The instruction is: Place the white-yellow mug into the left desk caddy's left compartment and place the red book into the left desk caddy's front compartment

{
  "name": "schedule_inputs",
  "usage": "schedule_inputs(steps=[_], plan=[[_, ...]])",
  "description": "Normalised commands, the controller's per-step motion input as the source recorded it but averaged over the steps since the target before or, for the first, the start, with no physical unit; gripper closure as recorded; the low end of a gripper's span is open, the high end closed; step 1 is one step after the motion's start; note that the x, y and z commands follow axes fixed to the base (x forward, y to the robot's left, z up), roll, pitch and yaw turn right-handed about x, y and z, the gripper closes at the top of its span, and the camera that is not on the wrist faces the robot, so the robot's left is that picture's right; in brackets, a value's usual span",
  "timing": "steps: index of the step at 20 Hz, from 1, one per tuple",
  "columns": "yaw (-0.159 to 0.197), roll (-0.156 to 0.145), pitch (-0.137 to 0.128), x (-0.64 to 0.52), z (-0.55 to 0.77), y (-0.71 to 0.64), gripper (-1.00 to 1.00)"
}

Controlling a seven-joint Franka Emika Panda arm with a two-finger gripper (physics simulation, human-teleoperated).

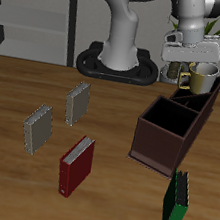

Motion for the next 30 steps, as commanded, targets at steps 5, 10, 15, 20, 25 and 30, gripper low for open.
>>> schedule_inputs(steps=[5,10,15,20,25,30], plan=[[-0.018,0.072,0.09,0.03,-0.12,0.05,-1.0],[0.016,0.055,0.017,-0.02,0.09,0.13,-1.0],[0.03,-0.004,-0.014,-0.06,0.18,-0.01,-1.0],[0.038,-0.082,-0.055,0.16,0.38,-0.24,-1.0],[0.051,-0.137,-0.006,0.34,0.19,-0.44,-1.0],[0.113,-0.192,-0.011,0.45,0.22,-0.58,-1.0]])
